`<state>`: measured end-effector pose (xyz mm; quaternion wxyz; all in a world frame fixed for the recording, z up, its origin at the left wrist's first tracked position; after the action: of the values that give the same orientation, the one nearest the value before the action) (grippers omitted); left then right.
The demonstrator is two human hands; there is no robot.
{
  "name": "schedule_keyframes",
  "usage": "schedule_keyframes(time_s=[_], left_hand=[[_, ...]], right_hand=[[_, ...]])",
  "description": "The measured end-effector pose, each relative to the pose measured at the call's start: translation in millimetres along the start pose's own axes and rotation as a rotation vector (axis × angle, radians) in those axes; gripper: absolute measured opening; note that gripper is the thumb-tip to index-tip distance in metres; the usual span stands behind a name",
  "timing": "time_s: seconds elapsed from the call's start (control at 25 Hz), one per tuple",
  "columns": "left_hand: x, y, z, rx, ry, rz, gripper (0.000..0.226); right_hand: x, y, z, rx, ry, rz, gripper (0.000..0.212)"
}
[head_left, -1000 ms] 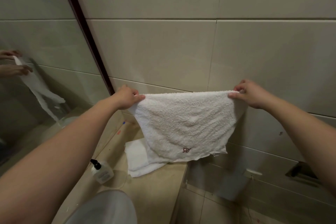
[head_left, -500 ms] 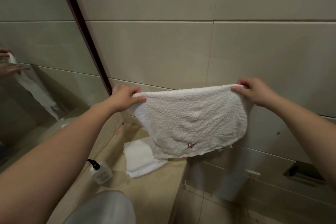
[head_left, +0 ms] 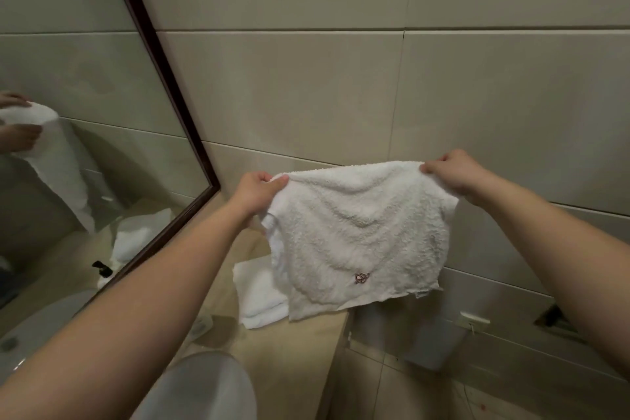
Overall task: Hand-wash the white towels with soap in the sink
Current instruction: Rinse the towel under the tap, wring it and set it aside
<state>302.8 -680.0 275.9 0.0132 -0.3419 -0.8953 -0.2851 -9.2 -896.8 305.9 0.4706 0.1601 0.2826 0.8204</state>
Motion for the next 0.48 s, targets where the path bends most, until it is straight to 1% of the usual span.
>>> schedule_keyframes(time_s=[0.04, 0.12, 0.2, 0.28, 0.36, 0.44, 0.48], left_hand=[[3, -13, 5, 0.089, 0.039, 0.021, 0.034], [11, -39, 12, 0.259, 0.085, 0.039, 0.033], [25, -64, 12, 0.379, 0.122, 0.047, 0.028], [41, -82, 5, 0.454, 0.131, 0.069, 0.021], [59, -93, -5, 0.537, 0.125, 0.124, 0.019], [73, -97, -14, 0.57, 0.089, 0.191, 0.02], [79, -98, -19, 0.543, 0.055, 0.214, 0.022]], right_hand=[[6, -10, 2, -0.032, -0.044, 0.014, 0.022], [20, -36, 8, -0.173, -0.129, 0.065, 0.016], [28, -65, 14, -0.352, -0.164, 0.12, 0.015], [34, -89, 19, -0.51, -0.185, 0.129, 0.016], [42, -106, 28, -0.63, -0.171, 0.123, 0.011], [50, -113, 39, -0.657, -0.121, 0.121, 0.017], [54, -112, 42, -0.642, -0.096, 0.12, 0.018]])
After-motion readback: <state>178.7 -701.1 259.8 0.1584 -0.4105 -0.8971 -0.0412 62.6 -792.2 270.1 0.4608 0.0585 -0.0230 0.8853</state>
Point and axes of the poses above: each hand's wrist, its own x-axis away from the middle knuckle, its own y-axis out of the back of the hand, z = x × y, the point moved 9 cm from there along -x, towards the middle knuckle, and after that the axes turned 9 degrees about y, right-handed, at the moved point
